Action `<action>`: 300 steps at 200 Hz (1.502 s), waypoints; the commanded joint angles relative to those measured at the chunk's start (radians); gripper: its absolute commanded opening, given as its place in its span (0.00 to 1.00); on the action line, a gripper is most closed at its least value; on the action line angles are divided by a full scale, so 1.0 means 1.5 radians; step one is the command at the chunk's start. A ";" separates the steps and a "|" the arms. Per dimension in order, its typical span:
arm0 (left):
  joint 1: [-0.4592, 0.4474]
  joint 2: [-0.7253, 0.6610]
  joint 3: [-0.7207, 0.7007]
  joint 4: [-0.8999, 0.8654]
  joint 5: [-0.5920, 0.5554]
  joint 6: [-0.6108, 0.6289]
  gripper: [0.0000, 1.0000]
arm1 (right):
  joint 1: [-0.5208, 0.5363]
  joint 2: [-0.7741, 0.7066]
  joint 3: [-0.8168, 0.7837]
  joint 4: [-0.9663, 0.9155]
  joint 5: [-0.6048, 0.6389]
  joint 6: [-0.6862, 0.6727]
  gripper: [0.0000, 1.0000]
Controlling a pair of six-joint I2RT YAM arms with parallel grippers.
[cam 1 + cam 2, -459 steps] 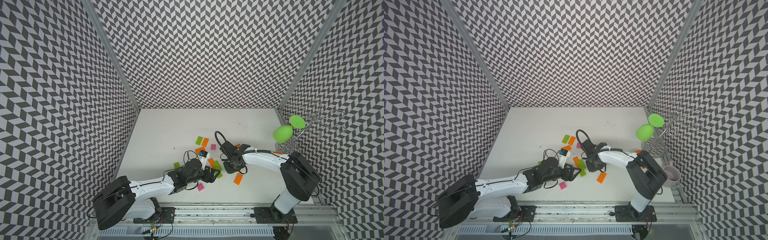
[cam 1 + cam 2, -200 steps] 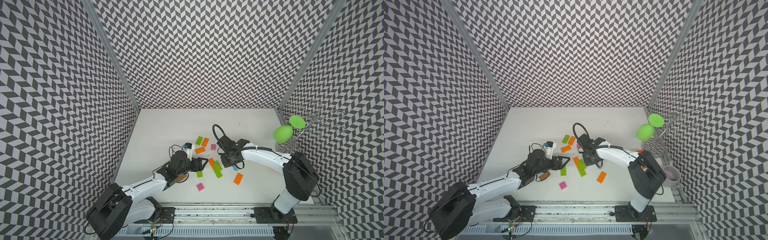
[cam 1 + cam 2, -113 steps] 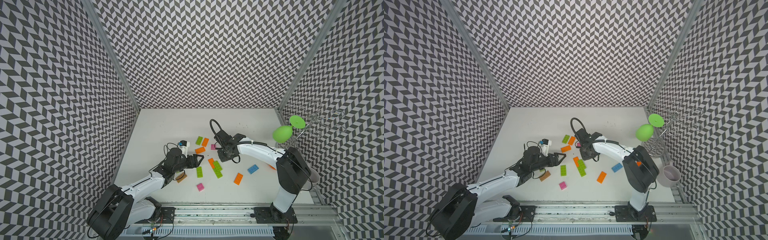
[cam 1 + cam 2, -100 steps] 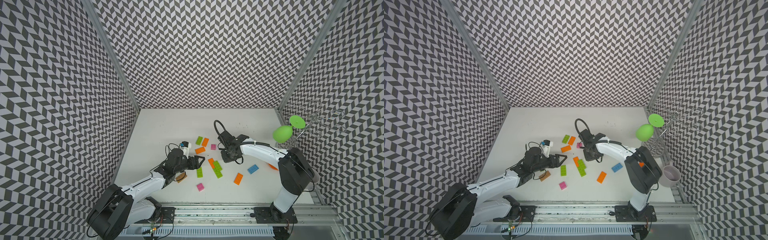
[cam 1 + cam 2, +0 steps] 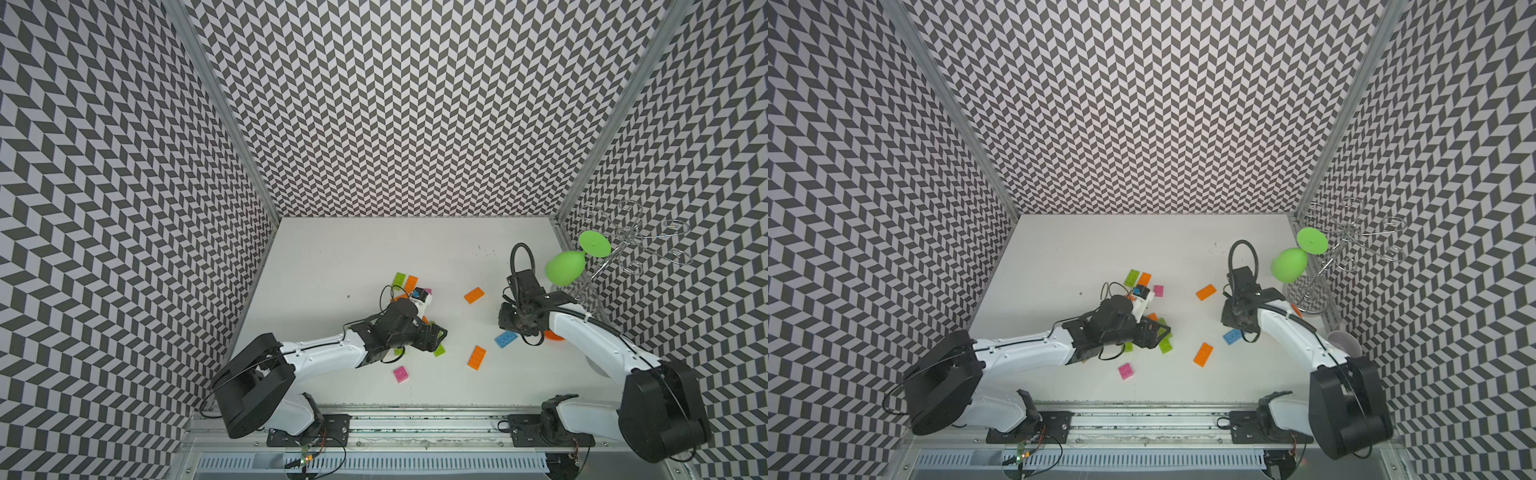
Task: Assemble a small pinwheel with lego
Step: Pick up the lego brick from the center of the board.
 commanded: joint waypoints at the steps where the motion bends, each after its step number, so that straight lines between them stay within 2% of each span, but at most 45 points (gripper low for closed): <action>1: -0.038 0.076 0.104 -0.083 -0.065 0.059 0.76 | -0.024 -0.075 -0.001 0.036 0.000 0.027 0.45; 25: -0.084 0.194 0.248 -0.179 -0.100 0.108 0.73 | -0.060 -0.137 0.014 0.006 -0.006 0.032 0.44; 46: -0.125 0.280 0.351 -0.237 -0.133 0.137 0.70 | -0.071 -0.209 0.032 -0.005 0.035 0.046 0.45; 77: -0.153 0.382 0.463 -0.286 -0.138 0.149 0.70 | -0.086 -0.293 0.074 -0.049 0.110 0.073 0.46; 106: -0.166 0.450 0.549 -0.301 -0.142 0.170 0.73 | -0.086 -0.344 0.114 -0.070 0.146 0.087 0.47; 151: -0.177 0.576 0.718 -0.380 -0.184 0.211 0.74 | -0.086 -0.355 0.152 -0.101 0.167 0.074 0.48; 176: -0.182 0.636 0.801 -0.429 -0.205 0.232 0.69 | -0.086 -0.363 0.155 -0.107 0.170 0.071 0.48; 184: -0.183 0.646 0.815 -0.438 -0.207 0.236 0.65 | -0.087 -0.364 0.155 -0.110 0.171 0.070 0.48; 209: -0.189 0.655 0.830 -0.450 -0.203 0.245 0.51 | -0.087 -0.365 0.154 -0.113 0.174 0.068 0.48; 246: -0.194 0.636 0.821 -0.470 -0.212 0.239 0.26 | -0.087 -0.368 0.147 -0.107 0.176 0.066 0.48; 273: -0.183 0.572 0.797 -0.469 -0.219 0.225 0.21 | -0.086 -0.370 0.138 -0.086 0.168 0.061 0.47; 300: -0.133 0.442 0.740 -0.443 -0.188 0.205 0.15 | -0.086 -0.386 0.129 -0.030 0.131 0.052 0.50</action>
